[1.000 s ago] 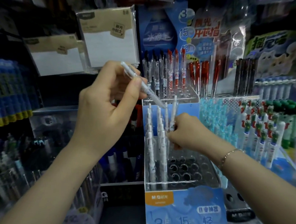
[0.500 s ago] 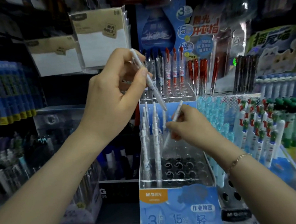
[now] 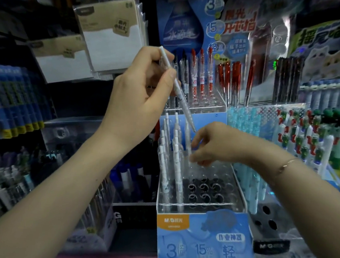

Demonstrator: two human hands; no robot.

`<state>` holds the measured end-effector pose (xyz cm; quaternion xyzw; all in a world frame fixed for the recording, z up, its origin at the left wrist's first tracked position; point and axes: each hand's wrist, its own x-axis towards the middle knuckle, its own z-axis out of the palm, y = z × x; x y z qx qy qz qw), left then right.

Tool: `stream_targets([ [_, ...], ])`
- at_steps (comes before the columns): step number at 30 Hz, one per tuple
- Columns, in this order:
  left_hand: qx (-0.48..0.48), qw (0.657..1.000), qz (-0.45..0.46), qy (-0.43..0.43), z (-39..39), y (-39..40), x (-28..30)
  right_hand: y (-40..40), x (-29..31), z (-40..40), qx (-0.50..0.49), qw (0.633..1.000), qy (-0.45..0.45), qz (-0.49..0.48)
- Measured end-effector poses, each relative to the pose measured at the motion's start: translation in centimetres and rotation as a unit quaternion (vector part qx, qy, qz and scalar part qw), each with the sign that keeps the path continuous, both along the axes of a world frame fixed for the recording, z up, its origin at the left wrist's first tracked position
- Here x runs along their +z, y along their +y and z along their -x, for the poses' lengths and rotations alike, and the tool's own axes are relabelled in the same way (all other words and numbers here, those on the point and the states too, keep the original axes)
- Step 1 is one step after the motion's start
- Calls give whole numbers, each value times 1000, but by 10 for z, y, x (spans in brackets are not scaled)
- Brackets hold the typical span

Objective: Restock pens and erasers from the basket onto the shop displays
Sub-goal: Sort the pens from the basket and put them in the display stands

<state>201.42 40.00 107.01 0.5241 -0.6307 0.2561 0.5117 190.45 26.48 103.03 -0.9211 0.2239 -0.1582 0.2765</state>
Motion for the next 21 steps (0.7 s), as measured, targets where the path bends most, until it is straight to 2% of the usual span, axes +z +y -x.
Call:
stream_targets([
  [4, 12, 996, -84, 20, -2, -9, 0, -2, 14, 22, 53, 987, -121, -88],
  [9, 13, 977, -211, 36, -7, -22, 3, 8, 2, 13, 39, 989, -137, -32],
  [14, 109, 961, -248, -50, -21, -26, 15, 0, -17, 1, -31, 978, -205, -30],
  [18, 138, 925, -339, -97, -29, -33, 16, 3, -32, -4, -45, 981, -188, -8],
  [21, 134, 929, -331, -102, -34, -35, 18, 7, -37, -4, -51, 983, -174, 5],
])
